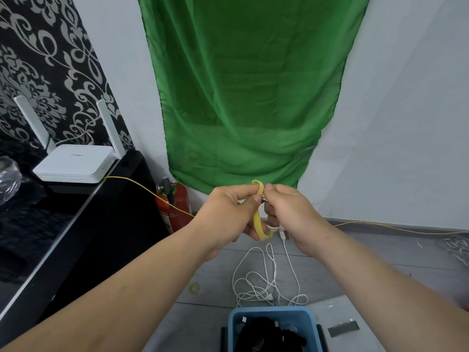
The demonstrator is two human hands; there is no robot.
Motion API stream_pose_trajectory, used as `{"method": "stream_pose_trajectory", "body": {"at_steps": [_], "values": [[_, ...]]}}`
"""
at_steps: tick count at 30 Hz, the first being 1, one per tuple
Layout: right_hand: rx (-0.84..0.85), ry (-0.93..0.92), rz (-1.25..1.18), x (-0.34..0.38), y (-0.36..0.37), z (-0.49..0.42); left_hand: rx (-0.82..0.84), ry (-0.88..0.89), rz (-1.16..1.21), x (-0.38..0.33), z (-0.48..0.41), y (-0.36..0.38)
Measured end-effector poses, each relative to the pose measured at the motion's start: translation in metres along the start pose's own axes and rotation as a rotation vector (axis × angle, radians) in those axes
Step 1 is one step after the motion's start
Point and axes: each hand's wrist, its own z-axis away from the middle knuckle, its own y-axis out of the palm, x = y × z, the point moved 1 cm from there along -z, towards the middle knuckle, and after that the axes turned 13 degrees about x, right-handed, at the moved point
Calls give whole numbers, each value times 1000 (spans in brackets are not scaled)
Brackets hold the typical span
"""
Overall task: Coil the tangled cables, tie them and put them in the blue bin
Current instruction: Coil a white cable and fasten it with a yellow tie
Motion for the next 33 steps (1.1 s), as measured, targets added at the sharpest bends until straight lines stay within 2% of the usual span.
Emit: {"method": "stream_pose_trajectory", "body": {"at_steps": [3, 9, 12, 17, 20, 22, 33], "values": [[-10, -5, 22, 2, 1, 2, 73, -5, -45, -3, 2, 0], [1, -101, 157, 4, -2, 4, 114, -21, -230, 2, 3, 3], [-14, -136, 146, 6, -2, 4, -4, -38, -374, 6, -1, -5], [71, -133, 150, 6, -1, 6, -202, 121, -869, 12, -6, -26], [107, -150, 234, 5, 1, 7, -100, 280, -846, 11, -7, -29], [115, -160, 288, 6, 2, 9, -26, 315, -777, 10, -6, -26], [32, -62, 209, 13, 14, 13, -212, 397, -1041, 19, -10, -23]]}}
